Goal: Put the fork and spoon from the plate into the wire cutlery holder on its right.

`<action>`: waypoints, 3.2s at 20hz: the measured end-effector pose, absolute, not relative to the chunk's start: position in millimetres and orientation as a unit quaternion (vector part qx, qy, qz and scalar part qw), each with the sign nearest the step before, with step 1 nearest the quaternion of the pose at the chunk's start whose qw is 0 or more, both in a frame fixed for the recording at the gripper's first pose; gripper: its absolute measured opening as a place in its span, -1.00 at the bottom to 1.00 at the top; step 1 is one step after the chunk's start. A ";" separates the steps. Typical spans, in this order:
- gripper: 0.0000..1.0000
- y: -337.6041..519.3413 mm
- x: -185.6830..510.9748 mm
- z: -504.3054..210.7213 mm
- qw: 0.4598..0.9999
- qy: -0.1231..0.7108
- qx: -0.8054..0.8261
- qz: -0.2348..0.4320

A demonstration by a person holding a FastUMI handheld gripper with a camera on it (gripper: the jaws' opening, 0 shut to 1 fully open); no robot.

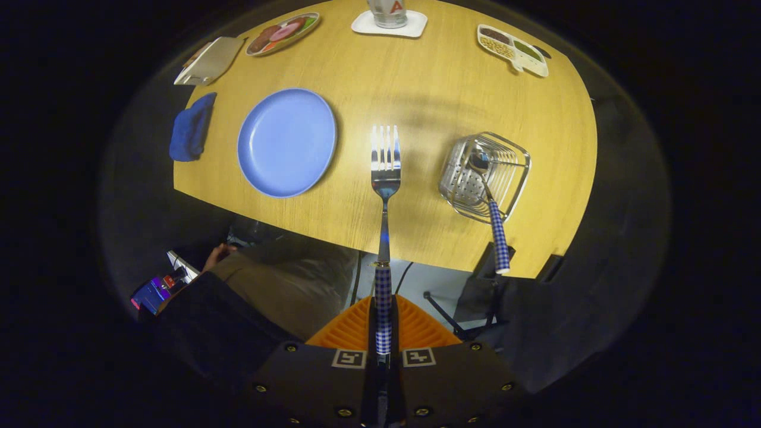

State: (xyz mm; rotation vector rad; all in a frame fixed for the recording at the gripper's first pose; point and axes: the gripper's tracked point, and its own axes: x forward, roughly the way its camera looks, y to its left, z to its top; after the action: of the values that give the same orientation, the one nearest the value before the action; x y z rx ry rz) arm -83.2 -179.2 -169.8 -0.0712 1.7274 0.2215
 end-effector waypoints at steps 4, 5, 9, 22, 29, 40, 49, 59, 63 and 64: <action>-0.84 -211.3 -82.0 -170.4 0.624 0.778 -0.010 0.069; -0.84 -220.0 -81.7 -169.4 0.618 0.783 -0.003 0.063; -0.85 -226.9 -73.6 -176.4 0.584 0.810 0.018 0.050; -0.85 -236.0 -39.2 -210.6 0.492 0.870 0.017 0.020; -0.78 -233.9 -21.5 -216.6 0.488 0.872 -0.006 0.026; 0.11 -224.8 -35.7 -170.4 0.596 0.801 -0.044 0.047; 0.94 -174.4 -60.5 -155.4 0.735 0.676 -0.017 0.046; 0.95 -64.3 -31.4 -129.3 0.896 0.441 -0.007 0.054; 0.93 -31.7 4.1 -56.0 0.975 0.220 -0.012 0.041; 0.89 -30.1 4.7 -33.5 0.985 0.169 -0.015 0.033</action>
State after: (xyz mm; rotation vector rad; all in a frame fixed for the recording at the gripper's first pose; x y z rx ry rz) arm 4.7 -30.1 -33.5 -0.0299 0.3397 0.0655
